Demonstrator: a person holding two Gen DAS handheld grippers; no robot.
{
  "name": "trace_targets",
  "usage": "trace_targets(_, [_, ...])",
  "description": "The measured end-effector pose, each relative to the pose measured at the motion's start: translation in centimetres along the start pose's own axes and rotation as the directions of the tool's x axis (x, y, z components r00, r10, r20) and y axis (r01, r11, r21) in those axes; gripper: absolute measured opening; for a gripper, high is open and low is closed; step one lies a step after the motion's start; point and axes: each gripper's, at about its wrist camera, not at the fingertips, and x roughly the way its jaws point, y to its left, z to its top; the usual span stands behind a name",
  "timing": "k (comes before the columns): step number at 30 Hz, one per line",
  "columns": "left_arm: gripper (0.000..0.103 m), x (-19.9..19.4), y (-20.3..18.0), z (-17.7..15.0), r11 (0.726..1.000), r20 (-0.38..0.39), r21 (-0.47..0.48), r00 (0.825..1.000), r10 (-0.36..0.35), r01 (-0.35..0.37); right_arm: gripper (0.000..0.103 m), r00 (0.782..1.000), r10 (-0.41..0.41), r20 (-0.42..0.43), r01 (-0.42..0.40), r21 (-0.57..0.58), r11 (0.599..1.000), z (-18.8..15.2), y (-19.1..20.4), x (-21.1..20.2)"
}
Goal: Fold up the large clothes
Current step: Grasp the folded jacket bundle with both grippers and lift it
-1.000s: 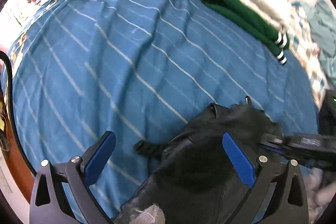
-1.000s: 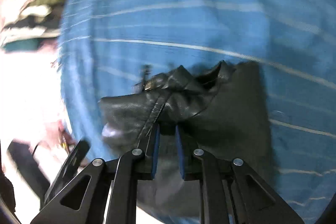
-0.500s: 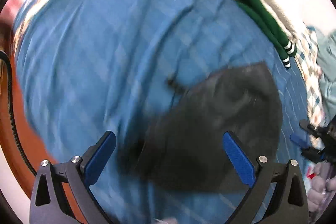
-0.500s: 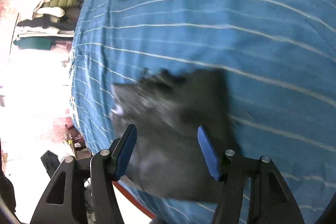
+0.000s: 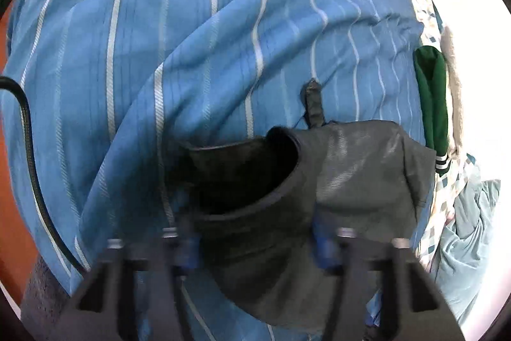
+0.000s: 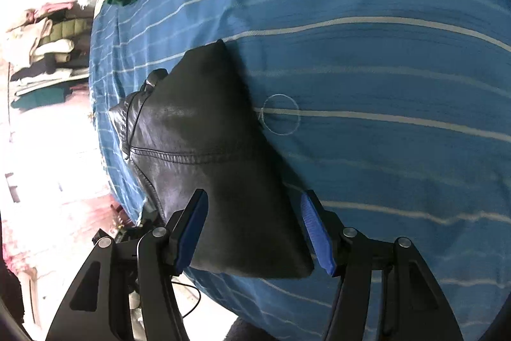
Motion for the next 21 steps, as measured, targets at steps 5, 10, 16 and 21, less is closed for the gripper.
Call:
trace_targets(5, [0.032, -0.4, 1.1, 0.2, 0.999, -0.005, 0.009, 0.999, -0.038, 0.038, 0.072, 0.984, 0.139, -0.109, -0.147, -0.068, 0.987, 1.7, -0.6, 3.7])
trace_targets(10, [0.032, 0.2, 2.0, 0.8, 0.995, -0.041, 0.023, 0.995, -0.095, 0.096, 0.081, 0.925, 0.285, -0.253, -0.325, -0.133, 0.936, 3.4, -0.1, 8.9])
trace_targets(16, [0.032, -0.3, 1.3, 1.3, 0.994, -0.054, 0.08, 0.996, -0.075, 0.079, 0.065, 0.931, 0.286, -0.229, -0.334, -0.21, 0.919, 3.4, 2.0, 9.9])
trace_targets(21, [0.032, -1.6, -0.6, 1.9, 0.984, -0.059, 0.172, 0.998, -0.038, 0.047, 0.046, 0.942, 0.3, -0.152, -0.326, -0.191, 0.926, 1.4, 2.9, 7.3])
